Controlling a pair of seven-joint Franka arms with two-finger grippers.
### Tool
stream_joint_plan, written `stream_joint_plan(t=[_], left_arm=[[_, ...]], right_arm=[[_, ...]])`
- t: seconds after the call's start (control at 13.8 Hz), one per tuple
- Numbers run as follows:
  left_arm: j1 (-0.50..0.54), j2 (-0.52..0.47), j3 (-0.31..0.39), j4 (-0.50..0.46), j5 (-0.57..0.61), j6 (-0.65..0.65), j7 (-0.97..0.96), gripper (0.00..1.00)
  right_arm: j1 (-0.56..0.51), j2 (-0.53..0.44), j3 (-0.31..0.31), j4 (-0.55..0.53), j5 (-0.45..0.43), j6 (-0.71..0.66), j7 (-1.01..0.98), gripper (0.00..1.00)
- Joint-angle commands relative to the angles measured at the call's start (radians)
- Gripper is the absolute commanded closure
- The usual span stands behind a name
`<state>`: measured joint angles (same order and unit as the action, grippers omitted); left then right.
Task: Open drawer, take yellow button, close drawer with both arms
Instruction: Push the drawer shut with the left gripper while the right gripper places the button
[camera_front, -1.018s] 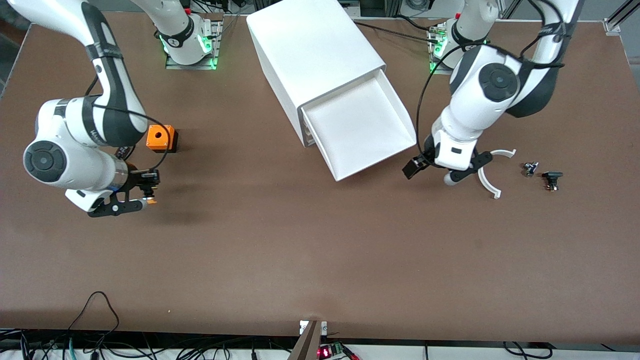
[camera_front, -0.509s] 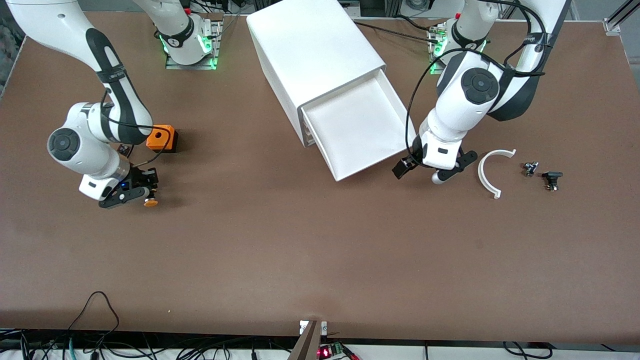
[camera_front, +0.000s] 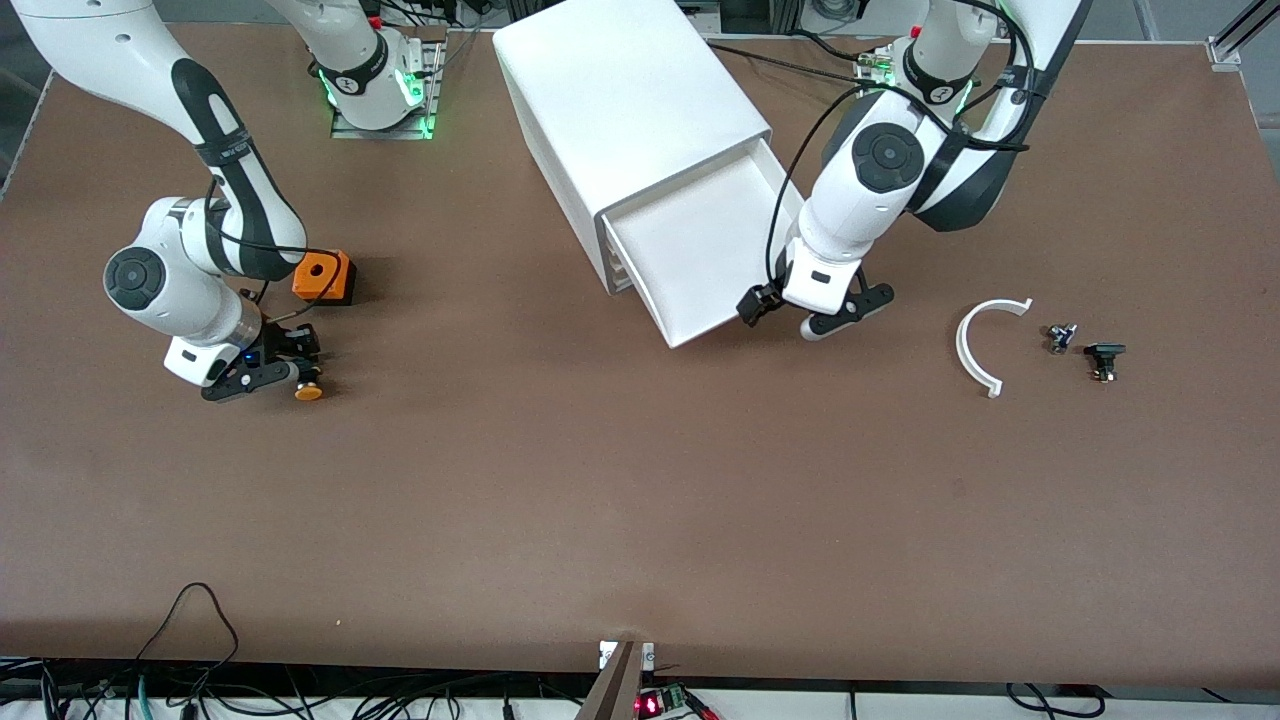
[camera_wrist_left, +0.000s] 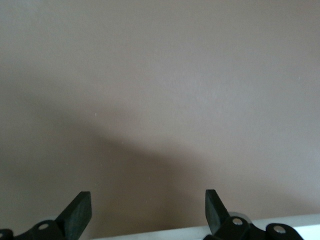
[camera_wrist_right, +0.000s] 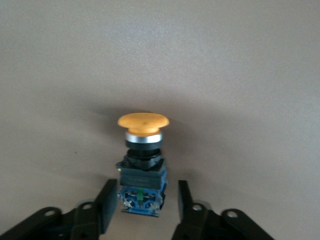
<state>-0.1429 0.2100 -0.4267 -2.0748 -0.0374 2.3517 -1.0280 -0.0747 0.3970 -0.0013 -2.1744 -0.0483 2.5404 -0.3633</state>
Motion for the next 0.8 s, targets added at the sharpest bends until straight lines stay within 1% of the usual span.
stream_joint_plan(t=[0.0, 0.22, 0.36, 0.58, 0.73], left_arm=[[0.002, -0.015, -0.096, -0.071, -0.006, 0.004, 0.000, 0.00], [0.002, -0.038, -0.181, -0.109, -0.007, -0.002, 0.000, 0.00], [0.002, -0.047, -0.219, -0.122, -0.007, -0.002, -0.001, 0.00], [0.002, -0.055, -0.256, -0.123, -0.007, -0.003, -0.001, 0.00], [0.003, -0.064, -0.305, -0.123, -0.007, -0.025, -0.001, 0.00]], right_arm=[[-0.016, -0.046, 0.024, 0.027, 0.002, -0.073, 0.076, 0.00], [-0.014, -0.061, 0.081, 0.197, 0.010, -0.312, 0.173, 0.00], [-0.014, -0.066, 0.134, 0.328, 0.024, -0.458, 0.266, 0.00], [-0.008, -0.067, 0.200, 0.473, 0.024, -0.564, 0.465, 0.00], [-0.004, -0.092, 0.237, 0.537, 0.024, -0.661, 0.568, 0.00]])
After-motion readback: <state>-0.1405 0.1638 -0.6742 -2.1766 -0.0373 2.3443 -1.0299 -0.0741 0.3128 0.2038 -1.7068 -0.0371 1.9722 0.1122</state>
